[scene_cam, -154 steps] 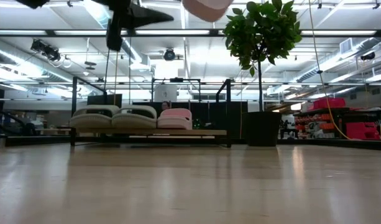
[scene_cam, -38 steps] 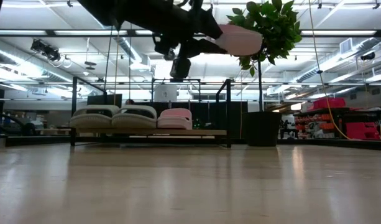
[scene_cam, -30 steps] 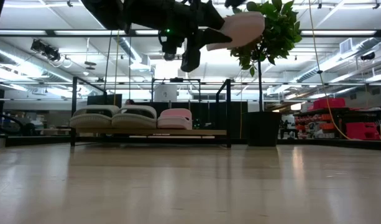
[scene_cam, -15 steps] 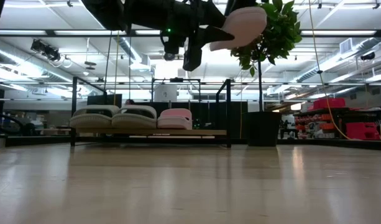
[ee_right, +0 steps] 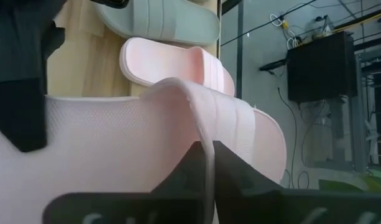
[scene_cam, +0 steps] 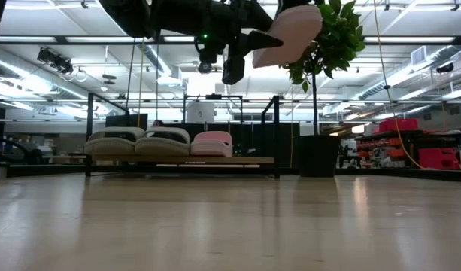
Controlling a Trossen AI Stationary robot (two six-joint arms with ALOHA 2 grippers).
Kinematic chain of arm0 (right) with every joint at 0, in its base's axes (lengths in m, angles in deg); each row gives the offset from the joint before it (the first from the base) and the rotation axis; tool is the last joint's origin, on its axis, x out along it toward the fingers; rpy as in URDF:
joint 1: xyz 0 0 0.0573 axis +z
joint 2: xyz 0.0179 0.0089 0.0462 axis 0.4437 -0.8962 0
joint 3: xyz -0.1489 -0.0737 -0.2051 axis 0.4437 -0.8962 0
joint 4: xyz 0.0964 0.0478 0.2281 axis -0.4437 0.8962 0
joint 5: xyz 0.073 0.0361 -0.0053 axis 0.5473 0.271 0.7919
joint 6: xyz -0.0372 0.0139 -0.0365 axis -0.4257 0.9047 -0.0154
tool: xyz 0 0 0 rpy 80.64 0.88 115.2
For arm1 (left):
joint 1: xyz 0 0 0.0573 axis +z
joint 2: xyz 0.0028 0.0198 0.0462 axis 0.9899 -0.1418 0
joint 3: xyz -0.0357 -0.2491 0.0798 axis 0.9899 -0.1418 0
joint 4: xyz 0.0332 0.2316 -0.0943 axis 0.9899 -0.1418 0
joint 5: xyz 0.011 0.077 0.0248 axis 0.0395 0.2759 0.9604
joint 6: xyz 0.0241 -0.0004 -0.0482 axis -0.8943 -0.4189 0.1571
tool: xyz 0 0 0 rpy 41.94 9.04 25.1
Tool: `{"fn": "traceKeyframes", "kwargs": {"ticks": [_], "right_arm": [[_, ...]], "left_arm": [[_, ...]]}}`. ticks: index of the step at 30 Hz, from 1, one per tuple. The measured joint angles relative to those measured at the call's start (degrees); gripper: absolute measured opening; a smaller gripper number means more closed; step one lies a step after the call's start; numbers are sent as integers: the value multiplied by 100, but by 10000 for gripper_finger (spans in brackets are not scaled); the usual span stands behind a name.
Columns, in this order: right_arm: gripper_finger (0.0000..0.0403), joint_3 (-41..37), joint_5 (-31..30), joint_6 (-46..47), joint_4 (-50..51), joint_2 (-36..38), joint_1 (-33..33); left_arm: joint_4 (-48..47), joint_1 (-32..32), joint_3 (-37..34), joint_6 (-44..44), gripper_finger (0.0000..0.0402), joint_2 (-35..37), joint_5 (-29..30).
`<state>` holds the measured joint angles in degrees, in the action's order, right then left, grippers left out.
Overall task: Pick and place slides into the shelf
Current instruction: Put the pink slide on the shelf
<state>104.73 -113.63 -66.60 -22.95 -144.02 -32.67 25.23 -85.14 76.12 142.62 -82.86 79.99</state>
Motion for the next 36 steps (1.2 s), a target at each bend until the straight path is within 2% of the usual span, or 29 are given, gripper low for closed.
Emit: {"fn": "traceKeyframes", "kwargs": {"ticks": [12, 19, 24, 28, 36], "right_arm": [[9, 0, 59, -20, -45, 0, -31], [9, 0, 89, -22, -166, -15, -28], [9, 0, 149, -48, -337, -274, -129], [9, 0, 227, -230, -597, -631, -288], [9, 0, 425, -790, -1138, -1266, -661]], "left_arm": [[285, -13, -73, -617, 184, 13, -488], [274, -94, -1019, -470, 229, 457, -572], [476, -267, -1710, -651, 240, 1003, -361], [494, -406, -1995, -949, 233, 1477, -123], [472, -565, -2032, -1867, 219, 2152, -19]]}}
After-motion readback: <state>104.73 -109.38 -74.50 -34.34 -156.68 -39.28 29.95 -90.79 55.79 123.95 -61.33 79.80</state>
